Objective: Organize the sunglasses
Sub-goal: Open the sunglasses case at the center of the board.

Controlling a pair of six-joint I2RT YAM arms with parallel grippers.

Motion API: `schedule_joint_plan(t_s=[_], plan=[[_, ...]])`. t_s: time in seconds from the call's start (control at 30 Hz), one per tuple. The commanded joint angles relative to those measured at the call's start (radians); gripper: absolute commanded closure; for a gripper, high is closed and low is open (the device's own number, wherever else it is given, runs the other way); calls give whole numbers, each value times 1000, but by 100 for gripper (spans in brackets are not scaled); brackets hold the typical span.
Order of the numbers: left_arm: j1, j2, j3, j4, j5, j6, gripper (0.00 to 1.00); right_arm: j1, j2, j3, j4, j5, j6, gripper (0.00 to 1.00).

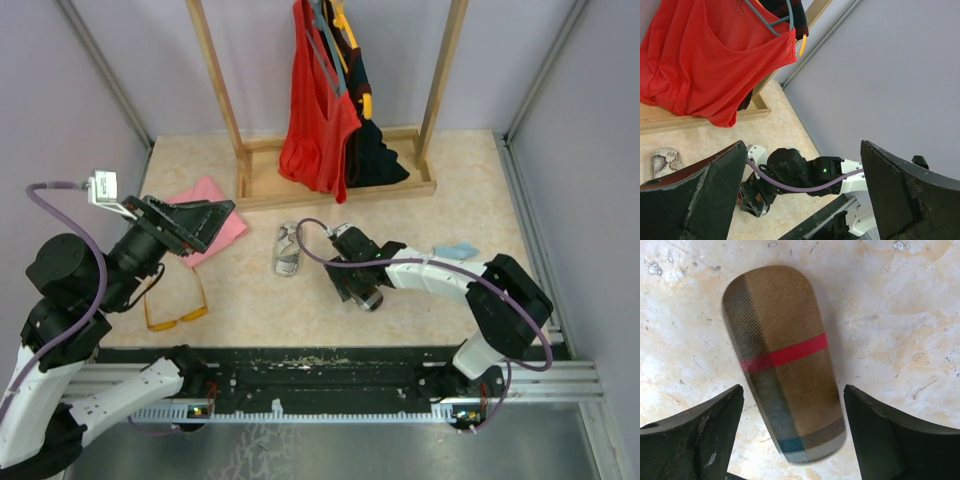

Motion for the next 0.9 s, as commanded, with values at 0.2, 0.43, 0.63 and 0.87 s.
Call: schedule_joint_plan(t_s=[0.2, 0.43, 0.63, 0.87], plan=[[-2, -2, 3, 31, 7, 17, 0, 2, 26, 122, -108, -62, -189, 23], [-2, -8, 0, 40, 4, 31, 0, -21, 52, 148, -107, -85, -214, 29], [-2, -3, 6, 41, 10, 34, 0, -36, 65, 147, -110, -89, -246, 27], [-3, -26, -8, 57, -7, 48, 0, -45, 81, 148, -99, -110, -253, 33]])
